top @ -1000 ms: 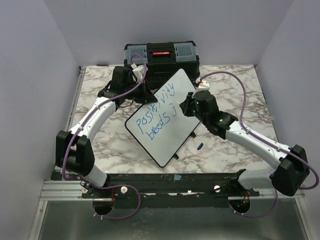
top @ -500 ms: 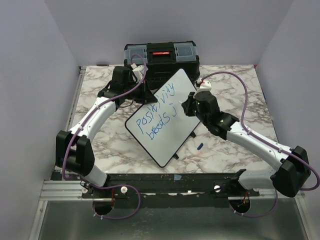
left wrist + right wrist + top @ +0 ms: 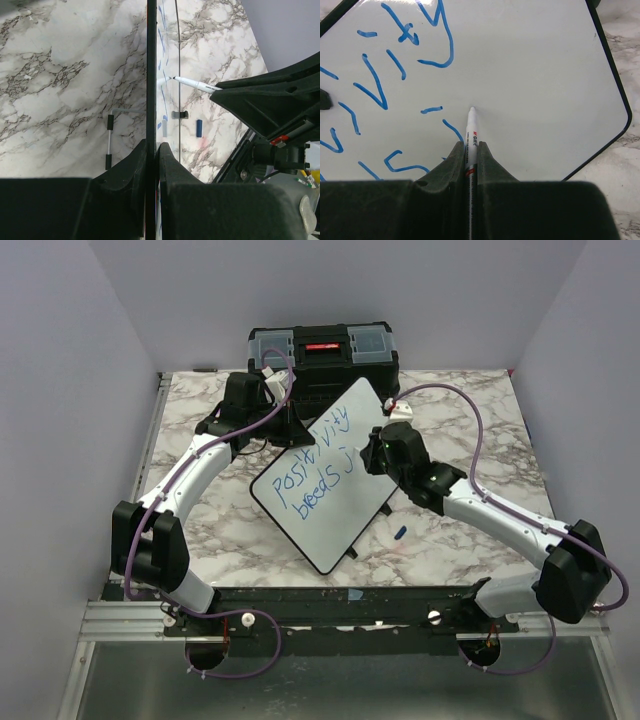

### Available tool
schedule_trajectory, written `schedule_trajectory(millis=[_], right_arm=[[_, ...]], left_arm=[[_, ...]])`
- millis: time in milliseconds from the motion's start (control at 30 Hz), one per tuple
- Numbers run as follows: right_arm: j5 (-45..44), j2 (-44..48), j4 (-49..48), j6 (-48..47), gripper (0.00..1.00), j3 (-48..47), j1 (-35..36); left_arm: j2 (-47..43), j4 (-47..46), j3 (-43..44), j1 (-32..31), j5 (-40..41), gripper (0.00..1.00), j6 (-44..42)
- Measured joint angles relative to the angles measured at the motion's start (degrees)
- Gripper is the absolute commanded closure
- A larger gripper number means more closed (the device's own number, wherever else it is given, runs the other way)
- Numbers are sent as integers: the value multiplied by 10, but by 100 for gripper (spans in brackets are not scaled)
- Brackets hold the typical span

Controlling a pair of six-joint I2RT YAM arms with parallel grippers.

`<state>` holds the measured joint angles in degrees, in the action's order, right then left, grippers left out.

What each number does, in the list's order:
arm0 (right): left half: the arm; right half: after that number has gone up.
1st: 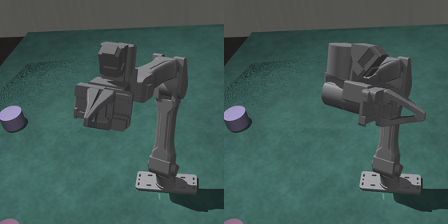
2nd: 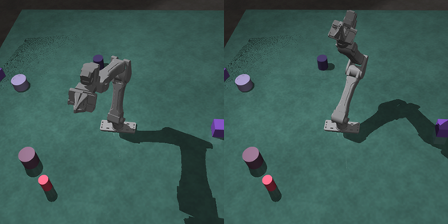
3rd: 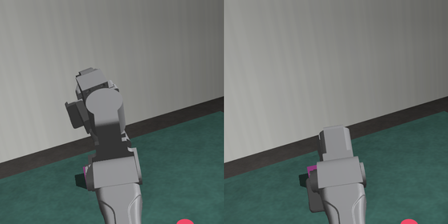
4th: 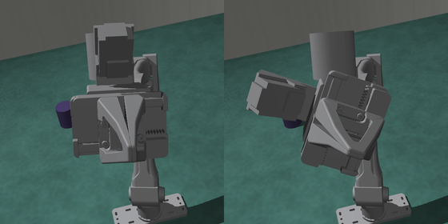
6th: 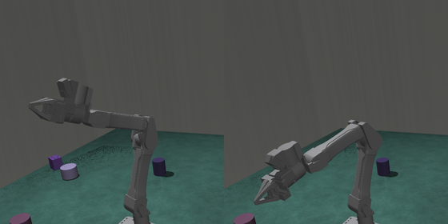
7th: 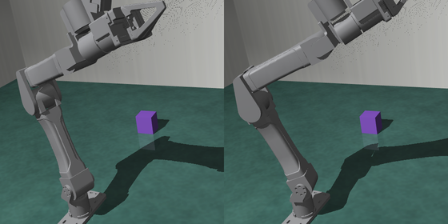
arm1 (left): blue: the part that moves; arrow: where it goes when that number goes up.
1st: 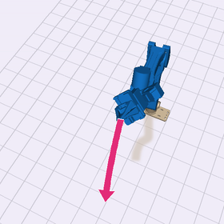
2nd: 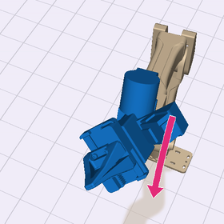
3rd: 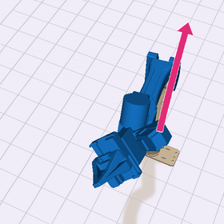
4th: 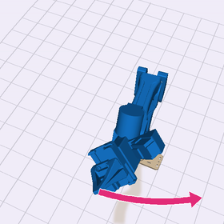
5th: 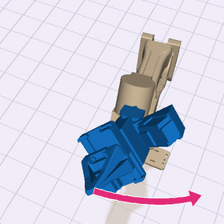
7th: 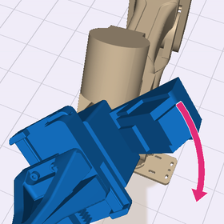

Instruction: Write a sentence on the whiteboard

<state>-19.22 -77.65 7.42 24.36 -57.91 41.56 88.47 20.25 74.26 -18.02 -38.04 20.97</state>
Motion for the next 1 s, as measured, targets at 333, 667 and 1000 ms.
schedule_trajectory(millis=[333, 667, 1000], right_arm=[[16, -6, -1, -4, 99, 0, 0], [41, -6, -1, -9, 99, 0, 0], [52, 1, -4, -10, 99, 11, 0]], left_arm=[[0, 0, 0, 0, 0, 100, 0], [0, 3, 0, 0, 0, 100, 0], [0, 4, 0, 0, 0, 100, 0]])
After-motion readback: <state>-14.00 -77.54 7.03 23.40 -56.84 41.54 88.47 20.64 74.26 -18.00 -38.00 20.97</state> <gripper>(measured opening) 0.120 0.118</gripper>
